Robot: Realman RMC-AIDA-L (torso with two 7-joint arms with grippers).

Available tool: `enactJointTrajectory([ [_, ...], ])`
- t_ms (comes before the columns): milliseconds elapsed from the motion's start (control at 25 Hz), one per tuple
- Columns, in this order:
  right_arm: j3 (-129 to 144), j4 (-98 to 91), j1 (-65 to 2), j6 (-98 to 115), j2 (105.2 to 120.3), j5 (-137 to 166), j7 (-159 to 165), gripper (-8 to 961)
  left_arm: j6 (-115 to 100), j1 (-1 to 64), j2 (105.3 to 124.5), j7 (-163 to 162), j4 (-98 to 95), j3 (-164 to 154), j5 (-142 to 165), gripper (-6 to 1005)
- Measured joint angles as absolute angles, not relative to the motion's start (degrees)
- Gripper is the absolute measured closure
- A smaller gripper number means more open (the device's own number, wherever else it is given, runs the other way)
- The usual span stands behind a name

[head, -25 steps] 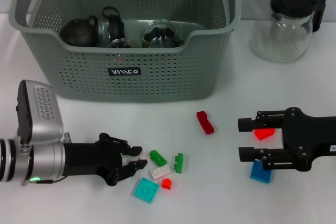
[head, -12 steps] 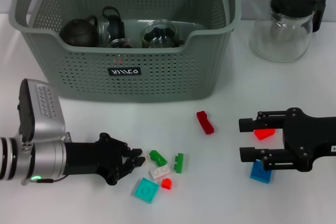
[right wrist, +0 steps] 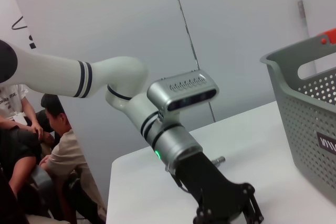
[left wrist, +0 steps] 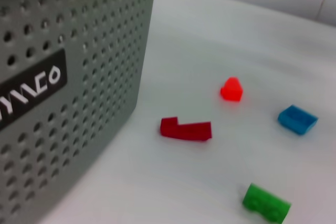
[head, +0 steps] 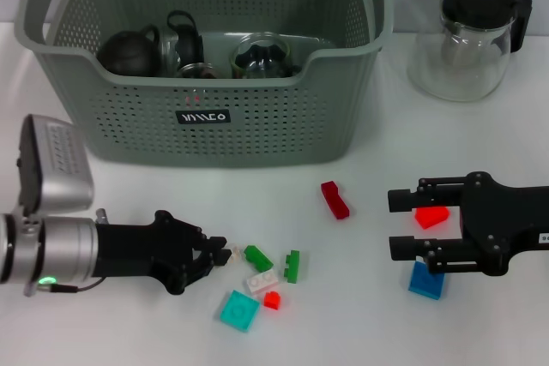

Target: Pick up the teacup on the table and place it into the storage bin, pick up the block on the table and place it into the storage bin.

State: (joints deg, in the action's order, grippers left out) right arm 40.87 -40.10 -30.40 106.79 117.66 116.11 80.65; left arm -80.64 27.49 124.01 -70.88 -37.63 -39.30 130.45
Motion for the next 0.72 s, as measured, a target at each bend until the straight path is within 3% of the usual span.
enactJointTrajectory([
  [200,40.87,-40.07,-30.35,106.78,117.62,116.11,80.63,268,-86.12,27.26,123.63,-73.52,-40.79,-36.39,130.20,880],
  [520,40.86,-40.07,-30.24,106.78,117.60,116.10,80.34,268,-107.75,31.03,118.90,-81.37,-42.85,-23.24,125.68,879],
  [720,40.87,-40.07,-30.23,106.78,117.68,116.11,80.26,268,-110.57,35.03,116.38,-90.43,-43.16,-19.97,120.34,880],
])
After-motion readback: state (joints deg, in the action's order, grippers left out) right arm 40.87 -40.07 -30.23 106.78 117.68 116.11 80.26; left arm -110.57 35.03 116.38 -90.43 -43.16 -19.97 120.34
